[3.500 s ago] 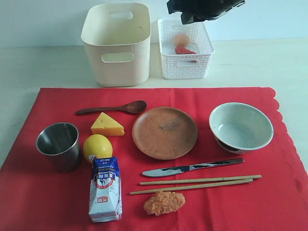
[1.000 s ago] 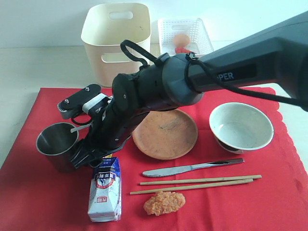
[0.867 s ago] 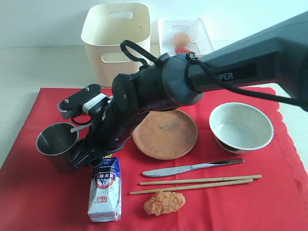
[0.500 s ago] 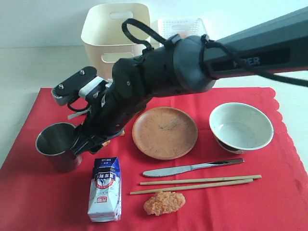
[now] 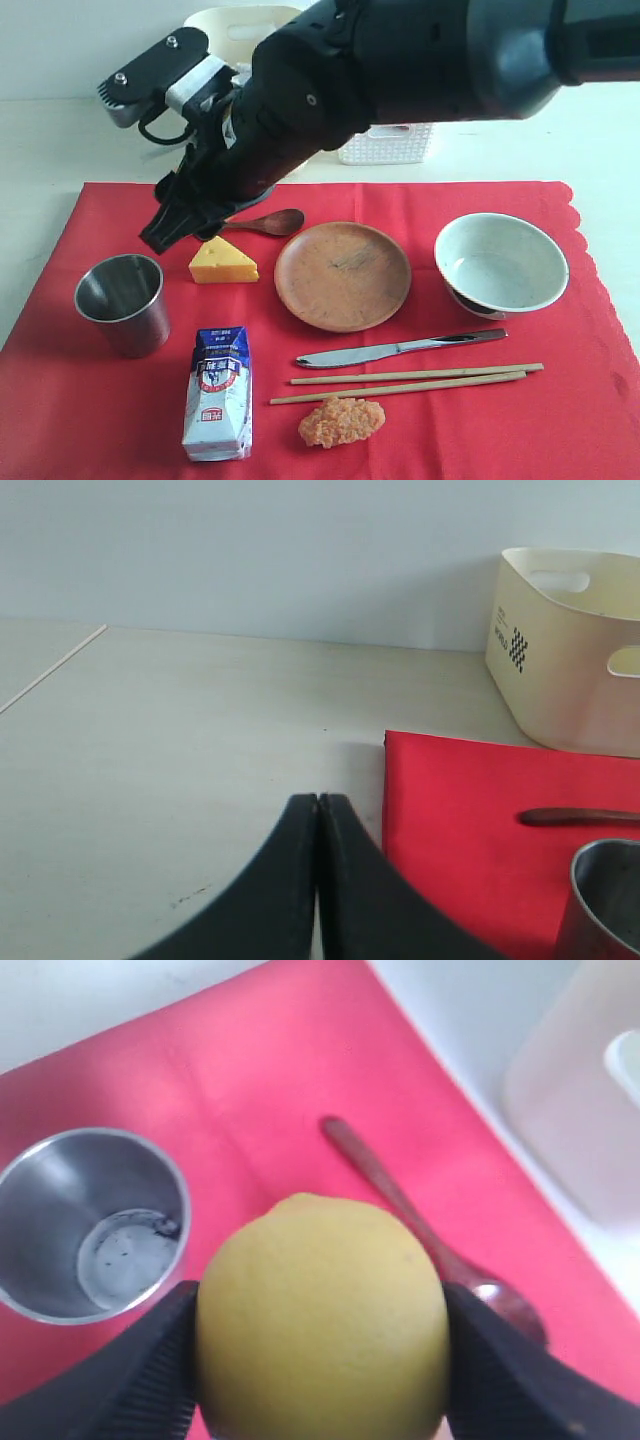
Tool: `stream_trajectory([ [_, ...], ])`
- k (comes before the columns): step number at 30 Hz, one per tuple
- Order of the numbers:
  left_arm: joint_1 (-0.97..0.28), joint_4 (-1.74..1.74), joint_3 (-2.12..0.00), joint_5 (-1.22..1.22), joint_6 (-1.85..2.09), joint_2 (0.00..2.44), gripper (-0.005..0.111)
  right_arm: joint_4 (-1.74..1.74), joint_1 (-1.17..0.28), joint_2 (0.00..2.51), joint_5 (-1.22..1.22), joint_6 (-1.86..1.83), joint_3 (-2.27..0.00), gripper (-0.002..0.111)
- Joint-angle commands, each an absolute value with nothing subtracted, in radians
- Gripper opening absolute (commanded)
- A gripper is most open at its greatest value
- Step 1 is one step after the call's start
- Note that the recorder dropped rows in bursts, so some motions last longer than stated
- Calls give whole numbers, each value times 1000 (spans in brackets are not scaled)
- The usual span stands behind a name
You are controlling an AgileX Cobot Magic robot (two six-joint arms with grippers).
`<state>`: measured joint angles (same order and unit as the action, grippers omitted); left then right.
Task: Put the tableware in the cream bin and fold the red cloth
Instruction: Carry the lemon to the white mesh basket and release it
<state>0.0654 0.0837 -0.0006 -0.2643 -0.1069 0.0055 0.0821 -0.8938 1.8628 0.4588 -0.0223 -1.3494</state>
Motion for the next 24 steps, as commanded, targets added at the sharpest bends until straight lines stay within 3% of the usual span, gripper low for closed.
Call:
stream_trajectory([
  [1,60,79,0,-265,-108,0,3,246,-889,1810,464,97,-1356,0],
  [24,60,79,0,-265,-108,0,3,288,-564,1768,431,162,-1356,0],
])
